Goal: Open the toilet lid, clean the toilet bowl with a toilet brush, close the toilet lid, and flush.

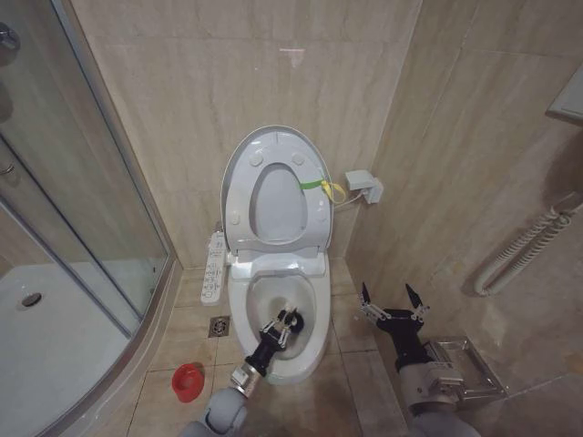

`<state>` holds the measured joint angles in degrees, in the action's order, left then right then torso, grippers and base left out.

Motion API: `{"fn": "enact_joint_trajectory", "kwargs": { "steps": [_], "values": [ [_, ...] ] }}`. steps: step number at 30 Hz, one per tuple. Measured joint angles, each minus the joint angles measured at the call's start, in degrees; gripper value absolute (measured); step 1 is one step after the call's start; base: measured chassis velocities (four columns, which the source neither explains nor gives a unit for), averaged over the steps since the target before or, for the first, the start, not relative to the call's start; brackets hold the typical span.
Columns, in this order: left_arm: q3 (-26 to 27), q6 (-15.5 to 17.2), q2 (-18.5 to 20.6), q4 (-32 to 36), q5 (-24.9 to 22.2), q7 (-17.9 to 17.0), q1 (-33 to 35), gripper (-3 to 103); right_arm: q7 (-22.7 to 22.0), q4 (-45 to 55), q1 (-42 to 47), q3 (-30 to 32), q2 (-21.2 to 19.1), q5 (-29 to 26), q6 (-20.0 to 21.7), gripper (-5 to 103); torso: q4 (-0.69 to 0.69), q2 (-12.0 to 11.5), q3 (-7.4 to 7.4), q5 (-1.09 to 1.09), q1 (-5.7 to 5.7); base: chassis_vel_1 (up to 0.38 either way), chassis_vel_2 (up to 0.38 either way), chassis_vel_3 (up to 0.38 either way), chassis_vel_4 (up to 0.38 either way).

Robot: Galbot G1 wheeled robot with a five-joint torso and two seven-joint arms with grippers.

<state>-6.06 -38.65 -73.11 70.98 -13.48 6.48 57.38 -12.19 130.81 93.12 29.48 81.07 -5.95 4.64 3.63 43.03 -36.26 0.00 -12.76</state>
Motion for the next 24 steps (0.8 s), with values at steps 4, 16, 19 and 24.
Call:
{"fn": "enact_joint_trajectory", "kwargs": {
  "steps": [4,16,19,24],
  "values": [
    [0.02,0.12,-0.22,-0.48,-0.06,0.01,-0.84,18,0.00,0.00,0.00,0.00,0.00,0.00,0.00,100,0.01,0.00,0.00,0.00,0.00,0.000,0.000,0.000,0.000],
    [-4.22,2.97,-1.77,6.82,-0.11,-2.32,-1.24,18,0.00,0.00,0.00,0.00,0.00,0.00,0.00,100,0.01,0.00,0.00,0.01,0.00,0.000,0.000,0.000,0.000],
    [-4.91,3.35,-1.65,9.18,-0.11,-2.43,-0.81,18,0.00,0.00,0.00,0.00,0.00,0.00,0.00,100,0.01,0.00,0.00,0.01,0.00,0.000,0.000,0.000,0.000],
    [-5.27,4.03,-1.07,12.21,-0.26,-2.93,-0.71,18,0.00,0.00,0.00,0.00,0.00,0.00,0.00,100,0.02,0.00,0.00,0.00,0.00,0.000,0.000,0.000,0.000]
  ]
}}
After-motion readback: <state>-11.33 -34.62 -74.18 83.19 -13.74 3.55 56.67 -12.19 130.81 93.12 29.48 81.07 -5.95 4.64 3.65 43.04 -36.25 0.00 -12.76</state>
